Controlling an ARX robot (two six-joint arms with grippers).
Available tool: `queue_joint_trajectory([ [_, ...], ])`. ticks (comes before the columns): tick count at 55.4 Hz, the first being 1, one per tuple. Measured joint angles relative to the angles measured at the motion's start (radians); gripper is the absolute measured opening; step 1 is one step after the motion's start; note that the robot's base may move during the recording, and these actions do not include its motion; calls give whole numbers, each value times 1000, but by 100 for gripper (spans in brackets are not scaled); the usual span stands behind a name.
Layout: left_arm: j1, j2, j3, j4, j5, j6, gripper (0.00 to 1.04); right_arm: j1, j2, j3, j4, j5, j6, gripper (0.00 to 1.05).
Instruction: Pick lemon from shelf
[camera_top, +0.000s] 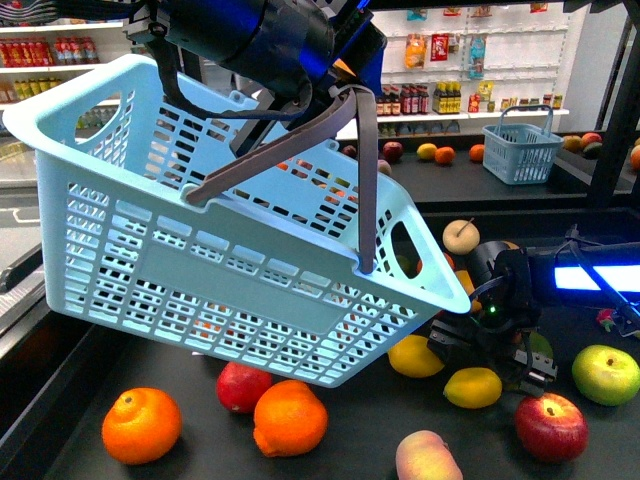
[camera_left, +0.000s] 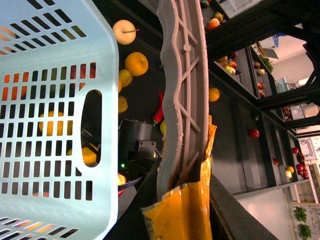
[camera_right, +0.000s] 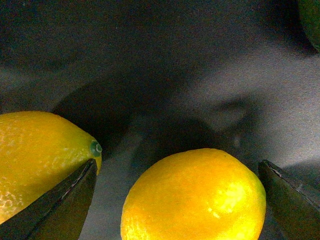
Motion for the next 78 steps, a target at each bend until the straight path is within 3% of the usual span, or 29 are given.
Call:
queue_joint_trajectory([
  [26, 0, 0, 0, 0, 0, 0, 15, 15, 56, 81, -34, 26, -4, 97],
  [35, 0, 0, 0, 0, 0, 0, 15, 16, 50, 51, -8, 23, -13, 74],
  [44, 0, 0, 0, 0, 0, 0, 15, 17, 18, -23, 40, 15, -19, 65],
  [78, 0, 0, 0, 0, 0, 0, 14, 0, -156, -350, 223, 8, -115, 63],
])
